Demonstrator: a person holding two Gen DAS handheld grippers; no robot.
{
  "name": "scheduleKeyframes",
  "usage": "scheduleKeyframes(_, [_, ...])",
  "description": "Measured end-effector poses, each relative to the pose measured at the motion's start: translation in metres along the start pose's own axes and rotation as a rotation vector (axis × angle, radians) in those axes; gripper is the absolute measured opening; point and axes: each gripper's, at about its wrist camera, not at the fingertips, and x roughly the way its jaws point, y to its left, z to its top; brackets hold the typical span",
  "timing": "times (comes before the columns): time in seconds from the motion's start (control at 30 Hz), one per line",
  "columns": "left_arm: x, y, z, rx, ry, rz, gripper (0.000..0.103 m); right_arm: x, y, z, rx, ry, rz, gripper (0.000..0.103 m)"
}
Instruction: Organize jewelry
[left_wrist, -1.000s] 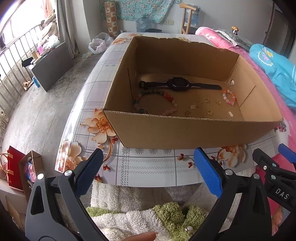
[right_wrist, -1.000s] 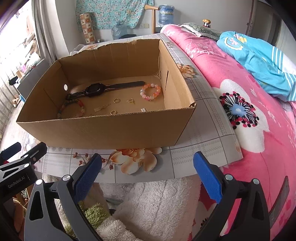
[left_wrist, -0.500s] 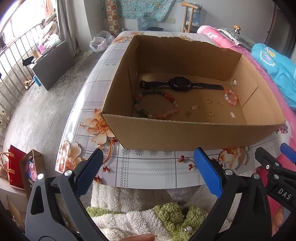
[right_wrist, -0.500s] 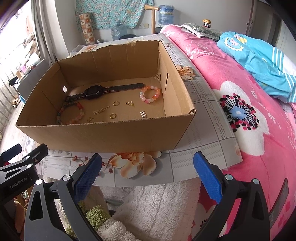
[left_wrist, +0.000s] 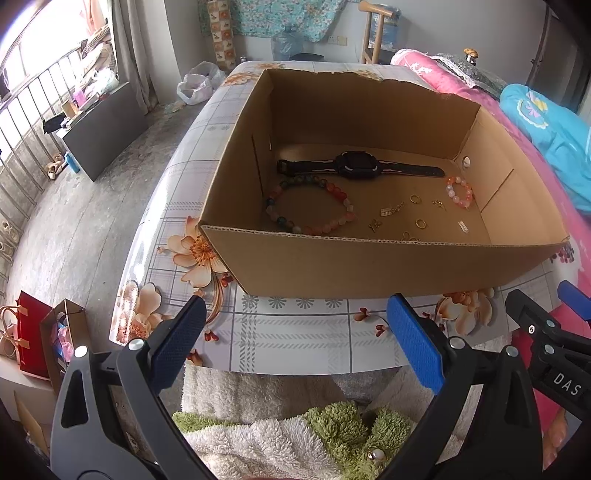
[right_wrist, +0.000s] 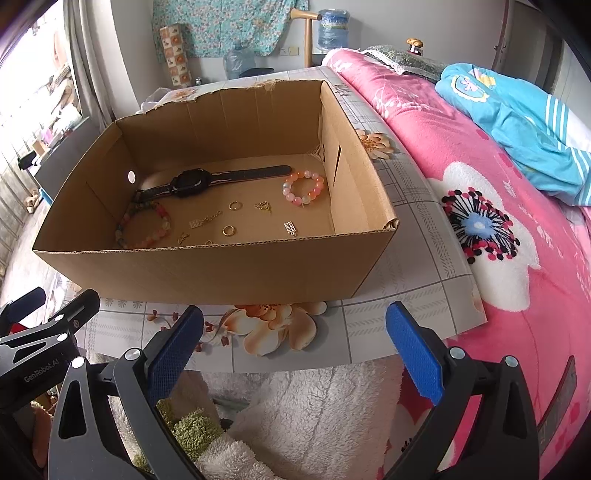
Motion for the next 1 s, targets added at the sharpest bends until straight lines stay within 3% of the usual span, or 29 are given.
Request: scheduleKeyframes(1.0, [-0.0008,0.0034,-0.002,0.0,0.01,-0.014,0.095,-0.0001,0.0037,0.0026,-0.009,0.002,-0.001,0.096])
